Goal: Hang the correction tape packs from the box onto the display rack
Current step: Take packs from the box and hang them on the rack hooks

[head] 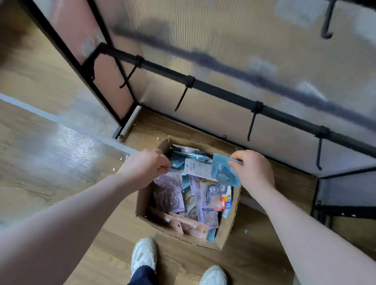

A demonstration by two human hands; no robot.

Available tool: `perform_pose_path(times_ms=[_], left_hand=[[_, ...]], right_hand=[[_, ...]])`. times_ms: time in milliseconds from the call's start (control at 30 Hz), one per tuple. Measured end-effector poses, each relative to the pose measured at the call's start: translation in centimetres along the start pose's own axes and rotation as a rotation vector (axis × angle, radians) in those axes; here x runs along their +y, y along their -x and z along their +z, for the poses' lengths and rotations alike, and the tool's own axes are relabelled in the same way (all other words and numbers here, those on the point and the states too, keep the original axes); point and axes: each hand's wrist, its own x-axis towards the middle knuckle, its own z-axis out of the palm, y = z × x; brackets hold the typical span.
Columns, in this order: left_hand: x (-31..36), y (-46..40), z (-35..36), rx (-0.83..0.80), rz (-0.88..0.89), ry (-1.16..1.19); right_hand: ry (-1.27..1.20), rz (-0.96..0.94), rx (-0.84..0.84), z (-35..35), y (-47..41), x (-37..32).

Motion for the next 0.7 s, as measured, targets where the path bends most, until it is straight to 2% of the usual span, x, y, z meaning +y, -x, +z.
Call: perform_pose_path(times_ms=[400,700], left_hand=[[6.3,5.1,-21.7,0.296,0.069,-0.152],[9.9,11.1,-36.0,0.452,0.063,-0.197]], right_hand=[[0.023,-0.165,0.231,-21.2,5.2,-8.1],[0.039,-0.248,0.352,-34.8,10.9,-14.6]])
